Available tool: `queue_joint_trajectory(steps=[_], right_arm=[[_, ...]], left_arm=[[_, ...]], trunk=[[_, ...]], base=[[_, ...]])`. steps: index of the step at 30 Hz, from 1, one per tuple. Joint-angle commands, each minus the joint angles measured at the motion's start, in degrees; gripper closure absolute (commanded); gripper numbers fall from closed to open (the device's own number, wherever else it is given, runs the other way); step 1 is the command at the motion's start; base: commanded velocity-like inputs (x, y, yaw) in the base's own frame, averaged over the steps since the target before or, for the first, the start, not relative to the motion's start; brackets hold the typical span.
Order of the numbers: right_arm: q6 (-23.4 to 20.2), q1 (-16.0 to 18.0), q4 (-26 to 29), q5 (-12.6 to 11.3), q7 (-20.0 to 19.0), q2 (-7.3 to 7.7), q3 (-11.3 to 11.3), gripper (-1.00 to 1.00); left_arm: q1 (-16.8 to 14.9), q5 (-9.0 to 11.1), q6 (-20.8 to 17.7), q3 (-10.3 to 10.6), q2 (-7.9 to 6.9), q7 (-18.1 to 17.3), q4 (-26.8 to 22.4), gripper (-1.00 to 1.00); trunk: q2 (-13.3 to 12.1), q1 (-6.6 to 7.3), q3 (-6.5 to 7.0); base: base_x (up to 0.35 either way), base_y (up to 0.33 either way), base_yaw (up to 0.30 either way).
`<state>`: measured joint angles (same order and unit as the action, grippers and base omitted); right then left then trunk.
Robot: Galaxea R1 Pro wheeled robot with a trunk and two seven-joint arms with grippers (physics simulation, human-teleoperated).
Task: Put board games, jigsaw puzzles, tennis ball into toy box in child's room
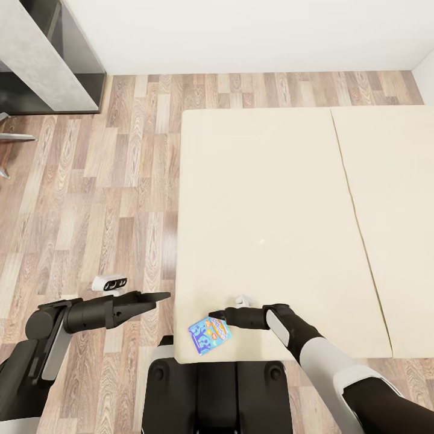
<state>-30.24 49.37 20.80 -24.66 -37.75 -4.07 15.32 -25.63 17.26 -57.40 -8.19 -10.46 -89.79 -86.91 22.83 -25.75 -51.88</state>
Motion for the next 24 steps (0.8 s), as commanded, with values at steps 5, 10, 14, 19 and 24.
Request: queue_joint_trajectory(steps=[5, 10, 14, 19, 24], right_arm=[[-0.3, 0.0, 0.0, -0.6, 0.1, 0.07, 0.0, -1.00], [-0.5, 0.0, -0.5, -1.1, 0.5, 0.26, -0.3, -1.00], [-1.0, 0.0, -0.6, -1.2, 0.6, 0.36, -0.4, -1.00], [-1.0, 0.0, -0.7, -1.2, 1.0, 0.05, -0.3, -1.00], [-0.5, 0.0, -0.5, -1.2, 1.5, 0.03, -0.3, -1.00]], left_arm=[[0.0, 0.0, -0.6, 0.0, 0.00, -0.2, 0.0, -1.00], [0.0, 0.0, -0.6, 0.0, 0.00, -0.2, 0.0, -1.00], [0.0, 0.0, -0.6, 0.0, 0.00, -0.2, 0.0, -1.00], [0.0, 0.0, -0.6, 0.1, 0.00, -0.2, 0.0, -1.00], [0.0, 0.0, -0.6, -0.1, -0.11, -0.2, 0.0, -1.00]], trunk=[[0.1, -0.03, -0.06], [0.1, -0.03, -0.06], [0.1, -0.03, -0.06], [0.1, -0.03, -0.06], [0.1, -0.03, -0.06]], base=[[0.000, 0.000, 0.000], [0.000, 0.000, 0.000], [0.000, 0.000, 0.000], [0.000, 0.000, 0.000], [0.000, 0.000, 0.000]])
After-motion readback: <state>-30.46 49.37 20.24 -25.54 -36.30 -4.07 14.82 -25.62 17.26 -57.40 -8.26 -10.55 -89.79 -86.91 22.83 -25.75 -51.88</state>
